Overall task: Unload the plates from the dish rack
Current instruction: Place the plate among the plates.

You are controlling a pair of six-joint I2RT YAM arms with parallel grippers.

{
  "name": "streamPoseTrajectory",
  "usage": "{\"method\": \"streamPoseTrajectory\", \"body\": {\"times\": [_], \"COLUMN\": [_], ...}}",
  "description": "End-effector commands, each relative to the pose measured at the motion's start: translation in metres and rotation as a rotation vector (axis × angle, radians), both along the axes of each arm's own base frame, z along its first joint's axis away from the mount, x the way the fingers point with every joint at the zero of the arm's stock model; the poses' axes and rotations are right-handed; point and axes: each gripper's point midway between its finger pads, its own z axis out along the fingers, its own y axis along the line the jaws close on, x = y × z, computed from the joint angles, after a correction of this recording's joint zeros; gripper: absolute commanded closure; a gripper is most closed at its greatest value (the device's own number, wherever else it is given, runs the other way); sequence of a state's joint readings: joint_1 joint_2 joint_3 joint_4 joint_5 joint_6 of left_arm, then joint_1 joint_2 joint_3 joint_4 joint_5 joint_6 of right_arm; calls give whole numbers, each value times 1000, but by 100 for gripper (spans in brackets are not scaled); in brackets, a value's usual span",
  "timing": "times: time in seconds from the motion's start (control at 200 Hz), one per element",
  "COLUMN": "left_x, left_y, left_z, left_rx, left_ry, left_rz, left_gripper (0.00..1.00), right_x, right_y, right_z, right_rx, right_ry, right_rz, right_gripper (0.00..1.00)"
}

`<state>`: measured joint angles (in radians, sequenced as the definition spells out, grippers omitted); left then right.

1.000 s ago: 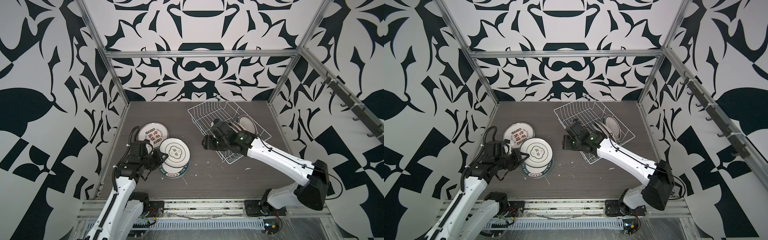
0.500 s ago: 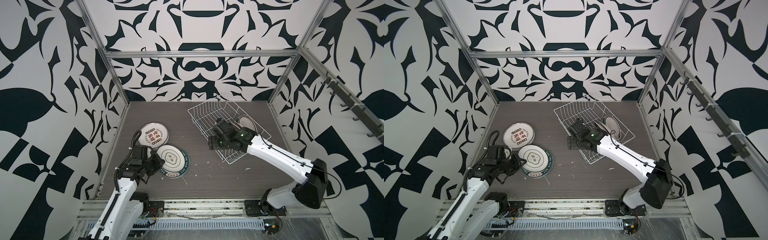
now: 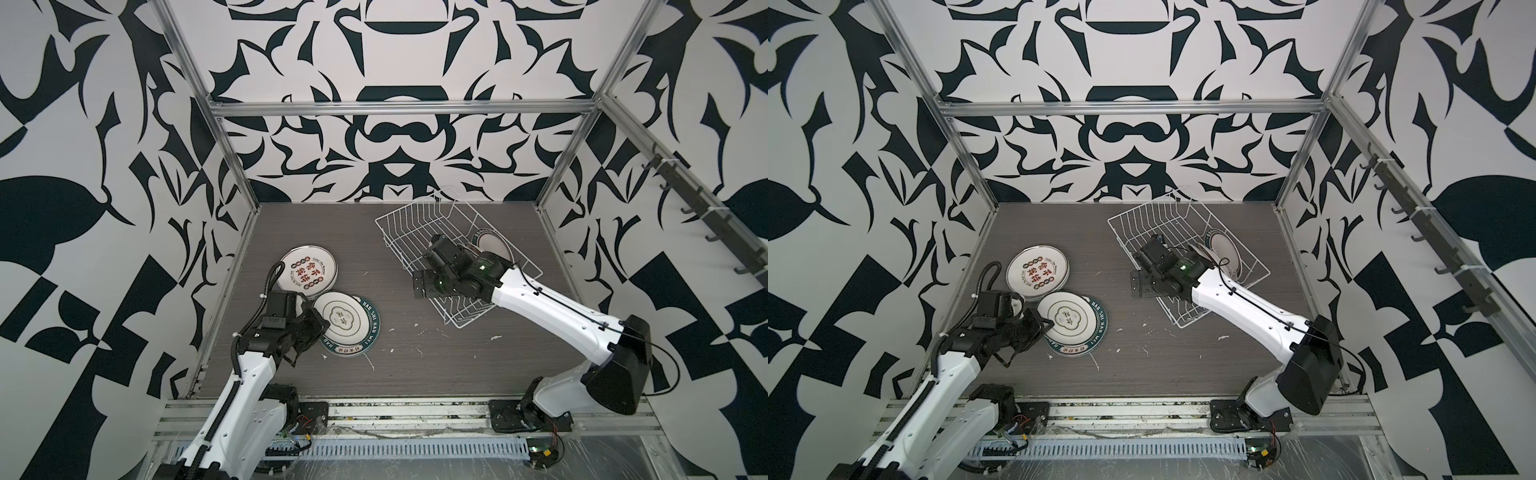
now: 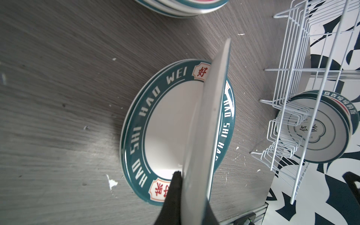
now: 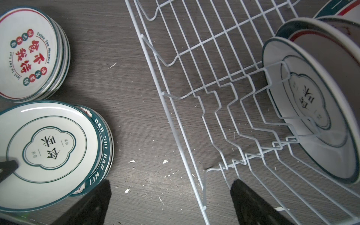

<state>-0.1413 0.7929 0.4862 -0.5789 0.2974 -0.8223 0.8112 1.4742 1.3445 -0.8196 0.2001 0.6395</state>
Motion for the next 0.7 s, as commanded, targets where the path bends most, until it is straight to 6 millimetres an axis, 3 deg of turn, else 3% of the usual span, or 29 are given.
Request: {"method": "streamPoseTrajectory", "body": {"times": [0.0, 0.265, 0.695], "left_x": [-5, -9, -14], "left_y": [3, 3, 8], "left_z": [-14, -17, -27], "left_rx": [12, 8, 30], "left_ry": [43, 48, 76], "left_rz": [15, 20, 37], "left_gripper": [99, 93, 59], "right_x": [4, 4, 3], "right_y": [-3, -2, 3], "right_z": [18, 19, 17], "right_rx": [-5, -4, 13], "right_ry": [-40, -43, -41], "right_rz": [-9, 9, 30], "right_gripper": [0, 0, 0]}}
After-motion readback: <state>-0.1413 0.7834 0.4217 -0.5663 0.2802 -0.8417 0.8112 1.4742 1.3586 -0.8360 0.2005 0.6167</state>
